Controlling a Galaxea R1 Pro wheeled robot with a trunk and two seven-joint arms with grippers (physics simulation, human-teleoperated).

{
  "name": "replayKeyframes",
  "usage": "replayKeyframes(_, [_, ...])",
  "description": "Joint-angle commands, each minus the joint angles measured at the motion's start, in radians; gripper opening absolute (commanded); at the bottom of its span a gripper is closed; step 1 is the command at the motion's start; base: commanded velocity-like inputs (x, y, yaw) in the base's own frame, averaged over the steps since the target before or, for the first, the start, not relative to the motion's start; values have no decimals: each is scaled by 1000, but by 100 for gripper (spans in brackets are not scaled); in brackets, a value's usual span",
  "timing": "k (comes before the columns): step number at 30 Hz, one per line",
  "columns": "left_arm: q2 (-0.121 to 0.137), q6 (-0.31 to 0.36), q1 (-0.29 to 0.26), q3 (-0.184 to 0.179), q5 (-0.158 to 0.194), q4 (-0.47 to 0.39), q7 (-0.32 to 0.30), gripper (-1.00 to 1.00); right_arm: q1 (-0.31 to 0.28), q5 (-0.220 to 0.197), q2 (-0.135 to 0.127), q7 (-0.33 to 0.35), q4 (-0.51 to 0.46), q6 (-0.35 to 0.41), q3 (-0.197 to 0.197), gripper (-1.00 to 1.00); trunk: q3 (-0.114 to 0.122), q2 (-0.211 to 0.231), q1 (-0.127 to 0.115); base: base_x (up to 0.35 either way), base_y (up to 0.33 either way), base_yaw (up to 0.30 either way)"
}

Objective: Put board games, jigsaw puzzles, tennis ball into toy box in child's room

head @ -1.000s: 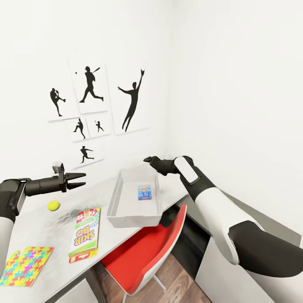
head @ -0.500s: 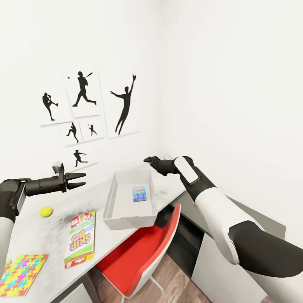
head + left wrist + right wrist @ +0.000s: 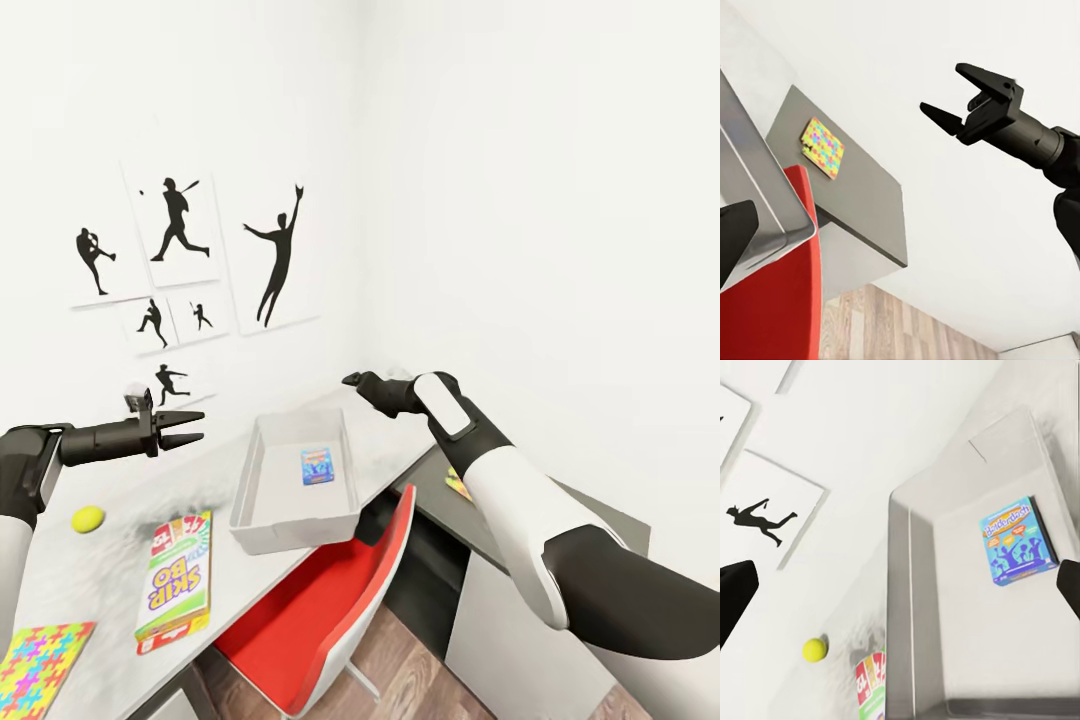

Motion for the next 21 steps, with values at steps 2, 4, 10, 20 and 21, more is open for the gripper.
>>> replayKeyframes(2, [0, 10, -1, 3, -11, -1, -9, 100, -1, -10, 0, -10, 0, -4, 1, 100, -2, -2, 1, 0, 1, -26])
replayKeyframes(4, [0, 9, -1, 3, -11, -1, -9, 100, 0, -10, 0, -10, 0, -8, 1, 100, -2, -2, 1, 0, 0, -14])
replayKeyframes(10, [0, 9, -1, 3, -11, -1, -9, 100, 1, -10, 0, -10, 1, -10, 1, 100, -2, -2, 1, 0, 15, -66])
replayKeyframes(20, [-1, 8, -1, 2, -11, -1, -9, 100, 0, -10, 0, -10, 2, -12, 1, 100, -1, -2, 1, 0, 18, -254])
replayKeyframes(21, [-1, 8, -1, 2, -11, -1, -9, 100, 0, -10, 0, -10, 3, -12, 1, 100, -1, -2, 1, 0, 2, -278])
